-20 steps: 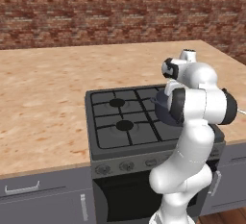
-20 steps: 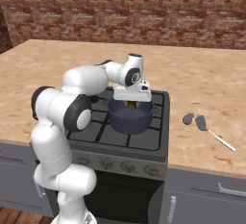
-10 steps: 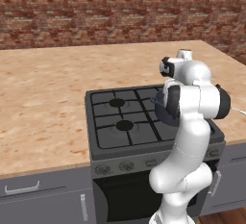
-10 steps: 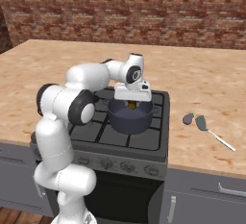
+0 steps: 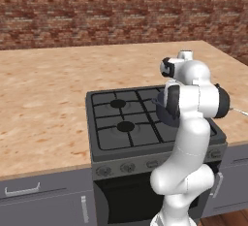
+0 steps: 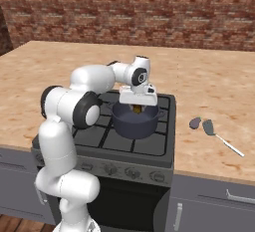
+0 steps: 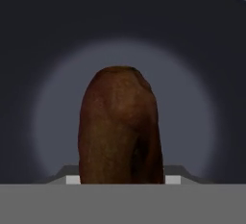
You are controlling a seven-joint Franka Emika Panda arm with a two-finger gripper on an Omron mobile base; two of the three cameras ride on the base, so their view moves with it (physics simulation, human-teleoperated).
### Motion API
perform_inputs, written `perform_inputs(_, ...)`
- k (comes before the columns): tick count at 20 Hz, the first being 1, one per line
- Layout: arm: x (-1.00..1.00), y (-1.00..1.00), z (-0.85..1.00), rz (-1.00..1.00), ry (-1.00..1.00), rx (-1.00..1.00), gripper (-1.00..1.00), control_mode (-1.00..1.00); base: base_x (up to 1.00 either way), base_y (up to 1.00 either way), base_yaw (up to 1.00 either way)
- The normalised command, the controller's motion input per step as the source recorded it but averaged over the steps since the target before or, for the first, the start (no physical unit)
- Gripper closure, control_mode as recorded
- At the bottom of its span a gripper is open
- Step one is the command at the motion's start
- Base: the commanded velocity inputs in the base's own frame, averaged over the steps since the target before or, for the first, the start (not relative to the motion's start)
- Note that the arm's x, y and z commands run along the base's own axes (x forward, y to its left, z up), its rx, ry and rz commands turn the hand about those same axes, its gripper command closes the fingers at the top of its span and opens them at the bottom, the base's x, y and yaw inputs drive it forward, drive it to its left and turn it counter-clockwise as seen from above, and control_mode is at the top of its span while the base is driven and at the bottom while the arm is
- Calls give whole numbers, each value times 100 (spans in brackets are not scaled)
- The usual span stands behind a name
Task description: Put the sweet potato and eggplant in the pot. Retrieve the spatula and lightly stir the vegetables in the pot.
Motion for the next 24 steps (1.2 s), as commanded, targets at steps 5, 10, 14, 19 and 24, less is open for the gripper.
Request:
perform_inputs(5, 0, 0, -9, 0, 0, 0, 100, -100, 0, 0, 0)
perform_inputs(10, 0, 2, 0, 0, 1, 0, -100, -100, 0, 0, 0)
perform_inputs(14, 0, 4, 0, 0, 0, 0, -100, -100, 0, 0, 0)
perform_inputs(19, 0, 0, 0, 0, 0, 0, -100, -100, 0, 0, 0)
perform_inputs(24, 0, 0, 0, 0, 0, 0, -100, -100, 0, 0, 0)
